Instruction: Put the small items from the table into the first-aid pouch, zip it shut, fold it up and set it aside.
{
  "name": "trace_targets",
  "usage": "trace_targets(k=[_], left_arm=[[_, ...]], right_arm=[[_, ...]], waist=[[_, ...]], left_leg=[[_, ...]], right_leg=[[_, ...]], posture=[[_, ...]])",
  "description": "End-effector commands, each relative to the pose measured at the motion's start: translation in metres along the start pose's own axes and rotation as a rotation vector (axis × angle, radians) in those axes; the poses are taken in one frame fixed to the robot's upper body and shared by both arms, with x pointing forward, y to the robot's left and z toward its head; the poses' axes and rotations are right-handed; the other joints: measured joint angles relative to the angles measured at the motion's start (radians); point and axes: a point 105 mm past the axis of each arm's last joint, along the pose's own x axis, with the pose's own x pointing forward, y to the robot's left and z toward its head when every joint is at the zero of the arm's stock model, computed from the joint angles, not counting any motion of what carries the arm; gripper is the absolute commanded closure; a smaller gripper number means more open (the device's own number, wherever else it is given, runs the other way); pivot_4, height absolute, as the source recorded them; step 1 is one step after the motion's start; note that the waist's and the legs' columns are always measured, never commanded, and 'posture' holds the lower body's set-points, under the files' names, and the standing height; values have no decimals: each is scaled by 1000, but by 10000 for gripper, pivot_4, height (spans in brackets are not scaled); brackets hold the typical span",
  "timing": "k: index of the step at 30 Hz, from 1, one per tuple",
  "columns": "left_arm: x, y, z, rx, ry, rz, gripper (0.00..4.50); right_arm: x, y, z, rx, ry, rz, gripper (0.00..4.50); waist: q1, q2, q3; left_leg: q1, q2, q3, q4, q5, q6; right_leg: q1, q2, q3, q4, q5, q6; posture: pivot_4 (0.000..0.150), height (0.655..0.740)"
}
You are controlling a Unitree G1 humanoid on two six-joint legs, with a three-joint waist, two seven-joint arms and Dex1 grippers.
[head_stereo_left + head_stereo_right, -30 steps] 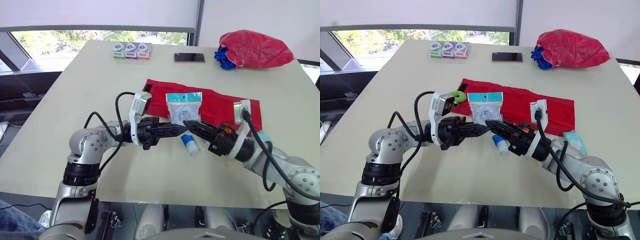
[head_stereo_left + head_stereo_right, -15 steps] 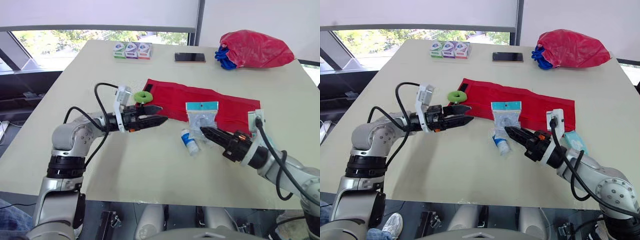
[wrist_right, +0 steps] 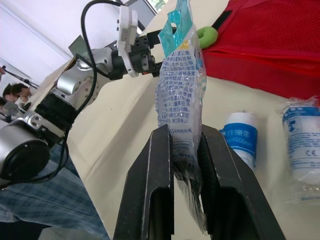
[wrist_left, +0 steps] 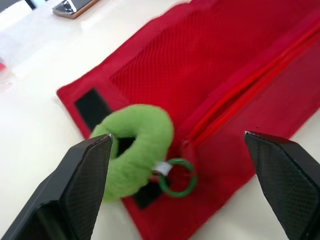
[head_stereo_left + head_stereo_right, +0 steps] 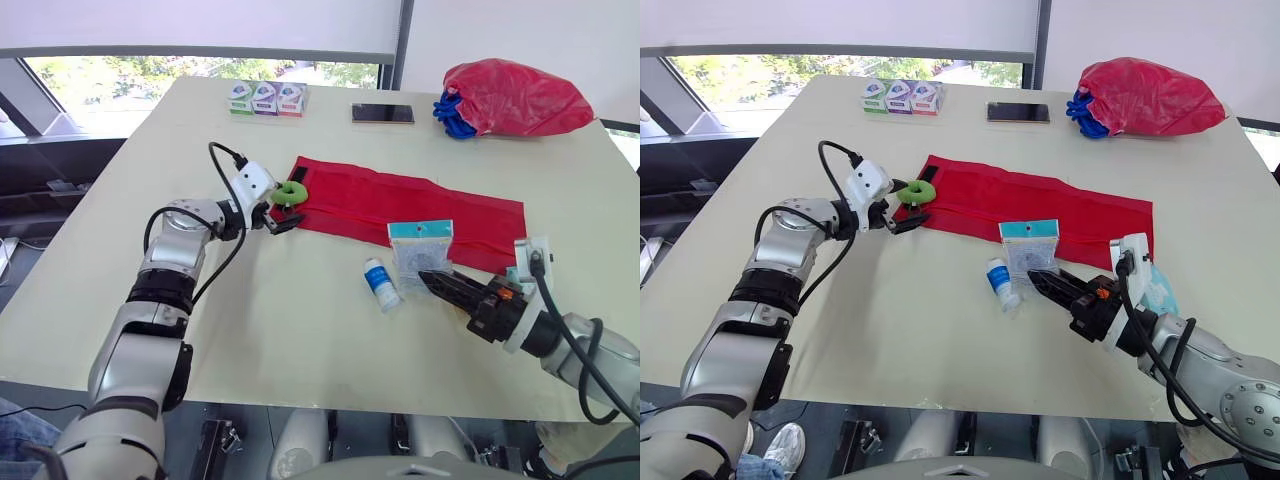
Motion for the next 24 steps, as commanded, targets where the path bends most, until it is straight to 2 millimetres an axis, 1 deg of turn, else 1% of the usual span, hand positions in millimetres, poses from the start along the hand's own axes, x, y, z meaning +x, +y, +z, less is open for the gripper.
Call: trace_targets(k=[1,5,8,10,12,14,16,17,19,20,22,23,24], left_arm=[[12,6,13,194,4,34,324],[23,1,14,381,47,19,324],[31,2,17,492,76,42,324],[34,6,22,492,70,76,324],[37,9,29,446,43,114,324],[39,9,32,416,29,115,5366],[39,4,28,414,37,71,13070],[39,2,25,407,41,54,15185],[38,-1,22,400,44,31,24062],[38,-1,21,402,46,25,30814],[36,-1,20,402,50,23,35255],[36,0,19,400,51,24,39040],[35,0,19,399,52,24,44266]], right_arm=[[0,11,7,-37,-47,30,43552],[1,11,8,-39,-62,24,43552],[2,11,9,-44,-71,16,43552],[2,11,9,-46,-75,15,43552],[3,10,9,-51,-76,13,43552],[5,10,9,-55,-77,13,43552],[6,10,9,-56,-81,13,43552],[7,10,9,-56,-82,13,43552],[8,9,8,-58,-81,11,43552],[8,9,8,-58,-81,11,43552],[8,9,7,-58,-82,11,43552],[9,9,7,-58,-82,11,43552],[9,9,7,-58,-82,10,43552]], waist=[[-1,-1,1],[-3,-1,1],[-1,-2,1],[-1,-2,1],[-2,-2,1],[-3,-2,1],[-3,-2,1],[-3,-2,1],[-3,-2,1],[-3,-2,1],[-3,-2,1],[-3,-2,1],[-3,-2,1]], left_leg=[[0,0,0,0,0,0],[0,0,0,0,0,0],[0,0,-1,1,0,0],[-1,0,-1,3,0,1],[-1,0,-1,5,0,1],[-1,0,0,6,-1,1],[-1,0,-1,6,-1,1],[-1,0,-1,6,-1,1],[-1,0,0,6,-1,1],[-2,0,0,6,-1,1],[-2,0,0,6,-1,1],[-2,0,-1,7,-1,1],[-2,0,-1,6,-1,1]], right_leg=[[0,0,0,0,0,0],[0,0,-1,0,0,1],[0,0,-1,0,0,1],[1,0,-2,2,0,1],[1,0,-2,2,1,2],[1,0,-1,2,1,2],[1,0,-1,3,1,2],[0,0,-2,3,1,2],[0,0,-2,3,1,2],[0,0,-2,3,1,2],[0,0,-2,3,1,2],[0,0,-2,3,1,2],[0,0,-2,3,1,2]], posture=[[1500,7400],[1500,7400],[1500,7400],[1500,7400],[1500,7400],[1500,7400],[1500,7400],[1500,7400],[1500,7400],[1500,7400],[1500,7400],[1500,7400],[1500,7400]])
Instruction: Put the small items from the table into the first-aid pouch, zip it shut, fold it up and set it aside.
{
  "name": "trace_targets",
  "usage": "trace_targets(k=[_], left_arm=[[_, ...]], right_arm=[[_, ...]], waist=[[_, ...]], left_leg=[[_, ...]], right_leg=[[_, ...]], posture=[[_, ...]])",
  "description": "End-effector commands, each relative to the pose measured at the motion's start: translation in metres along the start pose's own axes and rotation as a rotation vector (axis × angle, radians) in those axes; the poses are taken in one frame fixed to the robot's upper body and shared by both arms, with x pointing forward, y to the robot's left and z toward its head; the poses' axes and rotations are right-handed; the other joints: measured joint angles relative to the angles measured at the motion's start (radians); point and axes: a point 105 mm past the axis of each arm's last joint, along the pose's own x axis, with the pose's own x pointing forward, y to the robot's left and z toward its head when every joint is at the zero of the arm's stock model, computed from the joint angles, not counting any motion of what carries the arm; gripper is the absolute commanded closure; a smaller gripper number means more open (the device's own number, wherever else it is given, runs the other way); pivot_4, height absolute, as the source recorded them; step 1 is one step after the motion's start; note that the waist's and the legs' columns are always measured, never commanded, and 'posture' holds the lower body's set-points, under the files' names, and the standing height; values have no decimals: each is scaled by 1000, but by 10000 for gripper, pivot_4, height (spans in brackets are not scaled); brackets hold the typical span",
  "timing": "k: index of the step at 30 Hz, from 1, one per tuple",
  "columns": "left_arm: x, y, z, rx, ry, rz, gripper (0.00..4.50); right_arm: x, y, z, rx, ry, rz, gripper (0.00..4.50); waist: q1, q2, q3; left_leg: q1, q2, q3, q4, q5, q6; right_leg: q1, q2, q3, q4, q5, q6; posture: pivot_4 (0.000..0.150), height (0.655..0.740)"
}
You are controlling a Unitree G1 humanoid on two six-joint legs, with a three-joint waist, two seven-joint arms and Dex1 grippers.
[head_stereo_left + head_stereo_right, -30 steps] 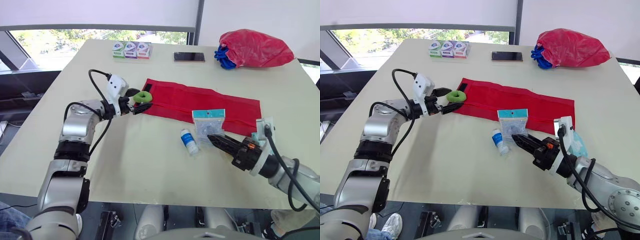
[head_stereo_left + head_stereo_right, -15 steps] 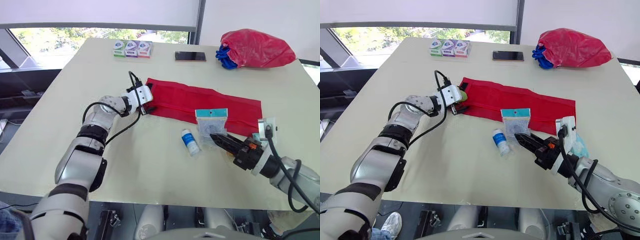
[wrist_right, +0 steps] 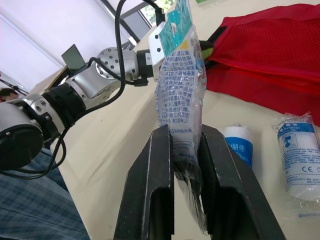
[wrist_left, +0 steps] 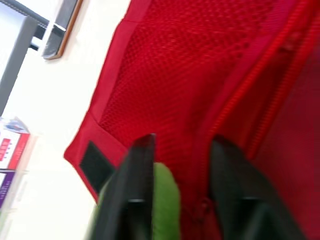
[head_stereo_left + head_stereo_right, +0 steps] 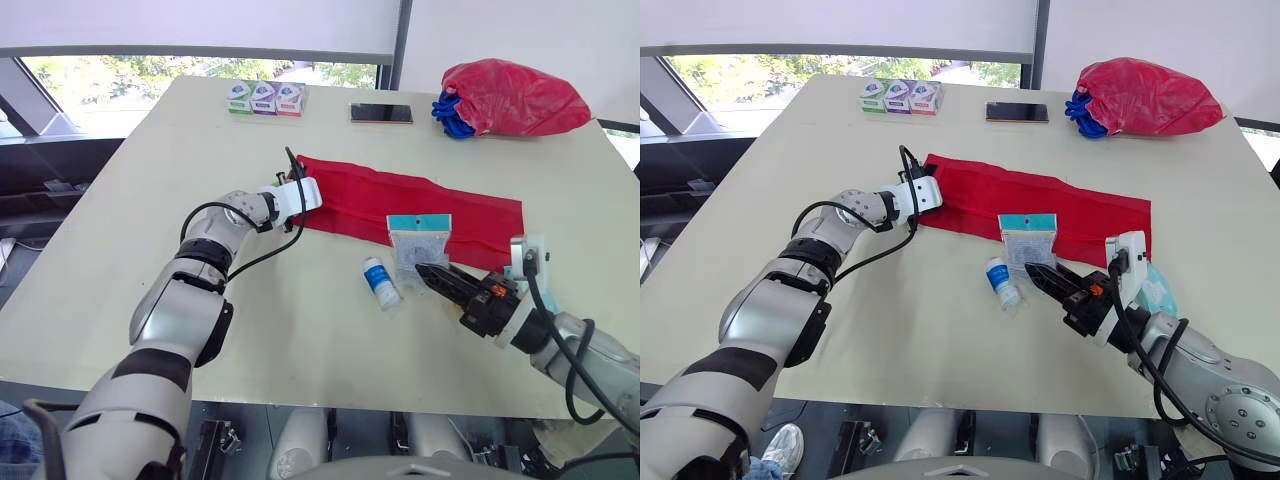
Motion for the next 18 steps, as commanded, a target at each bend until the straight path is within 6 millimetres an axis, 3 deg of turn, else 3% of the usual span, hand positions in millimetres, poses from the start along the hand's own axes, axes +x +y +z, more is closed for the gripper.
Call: trace_targets(k=[1,11,18], left_arm=[[-6,12,4,8,-28,36,44266],[-6,-3,15,-23,-116,-58,44266],[-19,-23,25,11,-180,-158,44266]], right_arm=[[2,6,6,-22,-33,22,43552],[3,6,3,-19,-27,24,43552],[4,7,-1,-12,-15,26,43552]], waist=[[0,0,0],[0,0,0],[0,0,0]], left_leg=[[0,0,0,0,0,0],[0,0,0,0,0,0],[0,0,0,0,0,0]], right_leg=[[0,0,0,0,0,0],[0,0,0,0,0,0],[0,-1,0,0,0,0]], posture=[[1500,7400],[1500,7400],[1500,7400]])
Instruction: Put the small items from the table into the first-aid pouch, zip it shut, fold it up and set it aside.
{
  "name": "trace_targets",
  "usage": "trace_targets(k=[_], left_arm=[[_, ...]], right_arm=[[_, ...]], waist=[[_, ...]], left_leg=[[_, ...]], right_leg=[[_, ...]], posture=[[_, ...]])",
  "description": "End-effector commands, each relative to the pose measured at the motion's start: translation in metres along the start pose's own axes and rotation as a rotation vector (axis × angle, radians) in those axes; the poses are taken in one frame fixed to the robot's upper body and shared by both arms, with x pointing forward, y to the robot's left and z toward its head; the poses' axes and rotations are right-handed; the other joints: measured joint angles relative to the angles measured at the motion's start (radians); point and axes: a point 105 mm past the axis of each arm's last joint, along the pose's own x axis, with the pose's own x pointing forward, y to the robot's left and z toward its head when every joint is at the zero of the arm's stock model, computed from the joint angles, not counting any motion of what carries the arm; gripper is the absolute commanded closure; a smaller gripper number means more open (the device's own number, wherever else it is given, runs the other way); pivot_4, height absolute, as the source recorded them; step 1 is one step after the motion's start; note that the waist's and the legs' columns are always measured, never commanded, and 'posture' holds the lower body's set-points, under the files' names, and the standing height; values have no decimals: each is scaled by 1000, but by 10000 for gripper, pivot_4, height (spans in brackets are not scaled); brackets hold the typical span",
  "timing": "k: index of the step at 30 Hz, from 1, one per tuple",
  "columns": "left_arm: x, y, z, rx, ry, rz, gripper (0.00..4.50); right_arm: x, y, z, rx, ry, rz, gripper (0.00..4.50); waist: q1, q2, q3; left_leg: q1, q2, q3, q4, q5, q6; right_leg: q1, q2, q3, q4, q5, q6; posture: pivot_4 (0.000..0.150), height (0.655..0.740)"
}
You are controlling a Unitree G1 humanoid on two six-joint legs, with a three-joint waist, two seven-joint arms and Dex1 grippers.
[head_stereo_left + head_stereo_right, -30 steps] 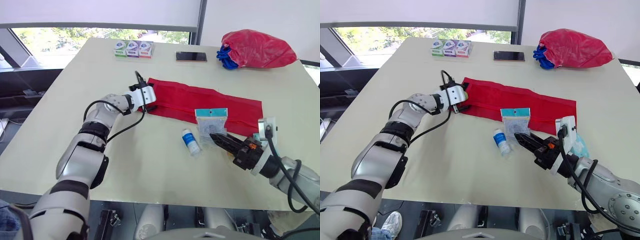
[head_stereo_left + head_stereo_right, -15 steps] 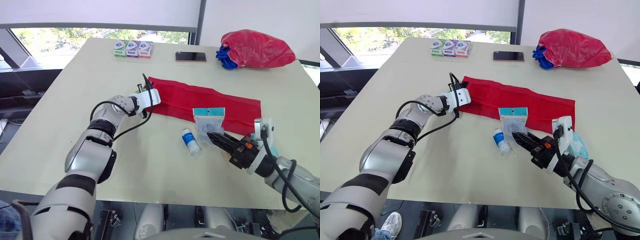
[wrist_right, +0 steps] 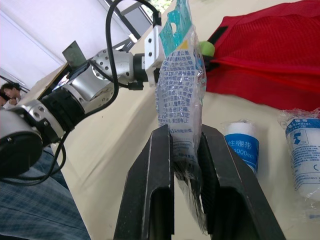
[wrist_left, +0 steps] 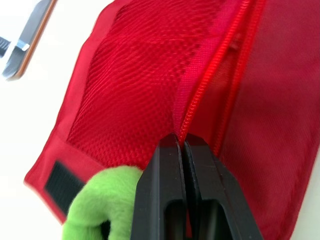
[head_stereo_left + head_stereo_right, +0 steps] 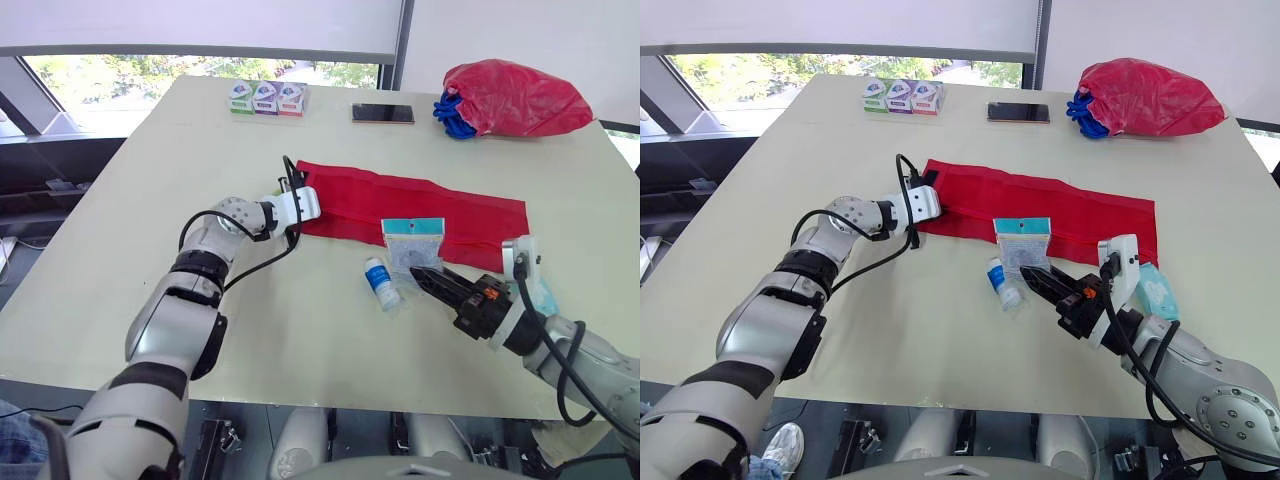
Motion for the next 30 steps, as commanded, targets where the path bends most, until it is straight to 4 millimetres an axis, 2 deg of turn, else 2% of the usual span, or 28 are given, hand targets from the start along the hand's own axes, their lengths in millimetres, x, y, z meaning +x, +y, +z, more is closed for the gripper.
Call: trace_targets(k=[1,6,11,16,22,30], left_arm=[[-12,5,17,26,-56,2,44266],[-24,-9,25,-19,-68,-65,44266],[-39,-20,43,-375,-142,-175,44266],[-49,-23,55,-553,-200,-287,44266],[-53,-31,56,-564,-198,-396,44266],[-46,-31,63,-507,-219,-410,44266]], right_arm=[[1,7,4,-12,-20,27,43552],[3,10,1,-7,-12,41,43552],[8,11,-3,10,15,56,43552],[20,2,-15,26,95,35,43552],[37,-8,-18,64,127,3,43552],[60,1,-29,119,194,28,43552]], waist=[[-2,0,0],[-2,0,0],[-1,1,0],[-2,1,0],[-3,1,0],[-2,1,0]], left_leg=[[0,0,0,0,0,0],[1,0,0,0,0,0],[1,1,-1,1,0,0],[1,1,0,2,0,0],[1,1,0,2,0,0],[1,1,0,1,0,0]], right_leg=[[0,0,0,0,0,0],[0,0,0,1,0,0],[0,0,0,1,0,0],[0,1,0,1,0,0],[0,3,1,1,0,0],[0,3,2,1,0,0]], posture=[[1500,7400],[1500,7400],[1500,7400],[1500,7400],[1500,7400],[1500,7400]])
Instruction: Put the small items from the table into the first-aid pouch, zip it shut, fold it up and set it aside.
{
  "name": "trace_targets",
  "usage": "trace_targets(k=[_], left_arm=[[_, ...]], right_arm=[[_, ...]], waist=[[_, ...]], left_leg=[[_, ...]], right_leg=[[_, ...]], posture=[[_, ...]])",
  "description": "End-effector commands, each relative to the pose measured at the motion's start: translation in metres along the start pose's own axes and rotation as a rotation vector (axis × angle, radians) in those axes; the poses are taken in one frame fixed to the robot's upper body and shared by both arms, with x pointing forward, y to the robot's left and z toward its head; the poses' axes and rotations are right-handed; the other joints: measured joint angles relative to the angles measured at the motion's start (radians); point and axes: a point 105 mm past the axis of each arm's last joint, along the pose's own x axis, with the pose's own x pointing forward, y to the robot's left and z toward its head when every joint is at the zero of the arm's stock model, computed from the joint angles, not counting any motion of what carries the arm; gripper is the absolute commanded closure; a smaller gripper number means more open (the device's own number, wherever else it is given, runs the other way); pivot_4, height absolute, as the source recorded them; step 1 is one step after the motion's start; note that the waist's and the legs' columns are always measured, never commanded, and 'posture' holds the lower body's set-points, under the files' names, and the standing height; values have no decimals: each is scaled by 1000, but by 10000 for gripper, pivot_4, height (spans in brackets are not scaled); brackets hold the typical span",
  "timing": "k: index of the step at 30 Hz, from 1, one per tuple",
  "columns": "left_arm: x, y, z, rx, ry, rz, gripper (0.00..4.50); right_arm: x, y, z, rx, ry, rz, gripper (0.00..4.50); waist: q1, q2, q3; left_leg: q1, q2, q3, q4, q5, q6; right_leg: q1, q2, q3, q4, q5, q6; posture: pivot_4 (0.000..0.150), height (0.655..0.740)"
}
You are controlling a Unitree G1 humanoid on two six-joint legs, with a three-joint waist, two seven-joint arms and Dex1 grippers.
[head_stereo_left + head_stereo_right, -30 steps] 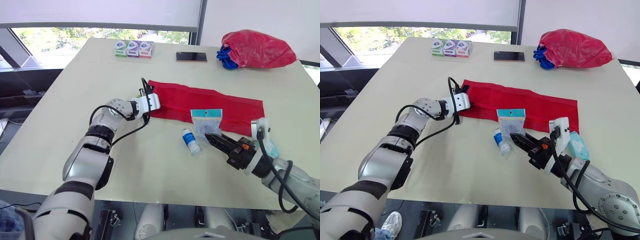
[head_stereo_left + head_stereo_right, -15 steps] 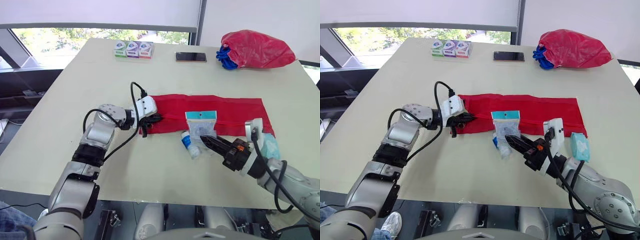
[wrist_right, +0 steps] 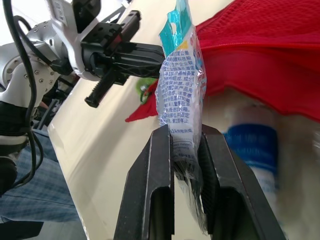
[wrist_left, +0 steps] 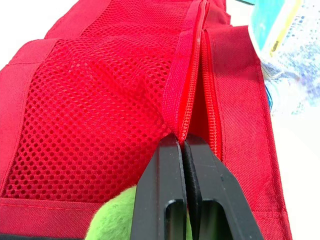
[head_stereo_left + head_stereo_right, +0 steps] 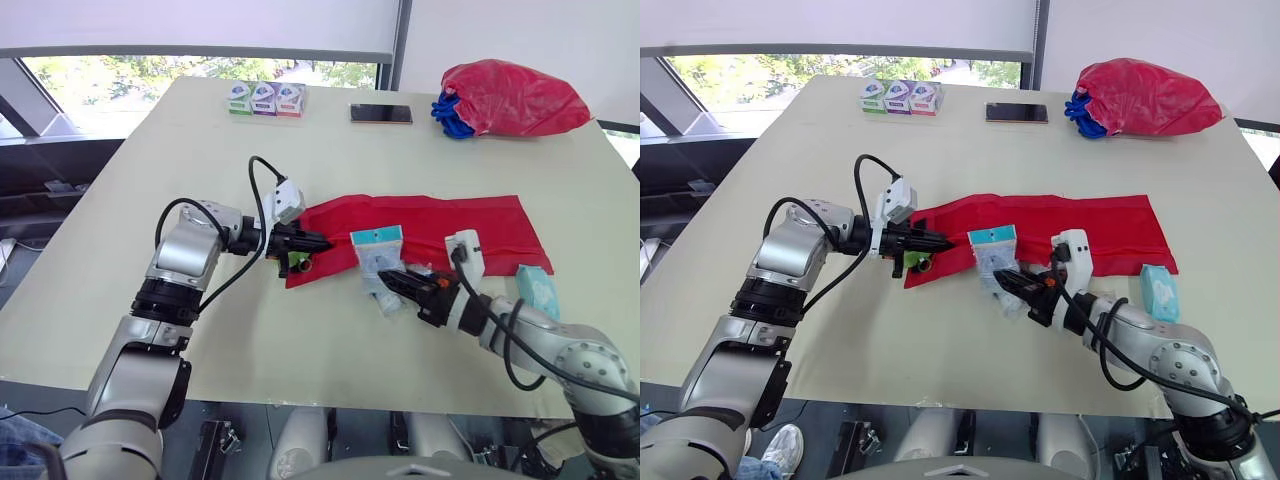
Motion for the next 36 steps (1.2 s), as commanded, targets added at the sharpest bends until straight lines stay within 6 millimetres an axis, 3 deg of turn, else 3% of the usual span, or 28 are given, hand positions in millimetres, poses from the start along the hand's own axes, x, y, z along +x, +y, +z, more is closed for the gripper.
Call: trace_targets(k=[1,9,24,36], left_arm=[[3,-1,18,116,-28,-6,44266],[13,-6,27,122,-102,1,44266],[33,-16,26,178,-108,-19,44266],[35,-22,11,159,-60,-53,44266]], right_arm=[[7,6,-3,28,27,18,43552],[25,-9,-15,167,107,-56,43552],[44,-27,4,470,9,-107,43552],[48,-17,39,529,-198,12,43552]], waist=[[1,0,0],[0,0,0],[-7,0,0],[-25,1,0]], left_leg=[[0,0,0,0,0,0],[0,0,0,0,0,0],[0,0,0,0,0,0],[0,0,0,-1,0,0]], right_leg=[[0,0,0,0,0,0],[0,0,1,0,0,0],[0,0,1,0,0,0],[0,0,1,1,0,0]], posture=[[1500,7400],[1500,7400],[1500,7400],[1500,7400]])
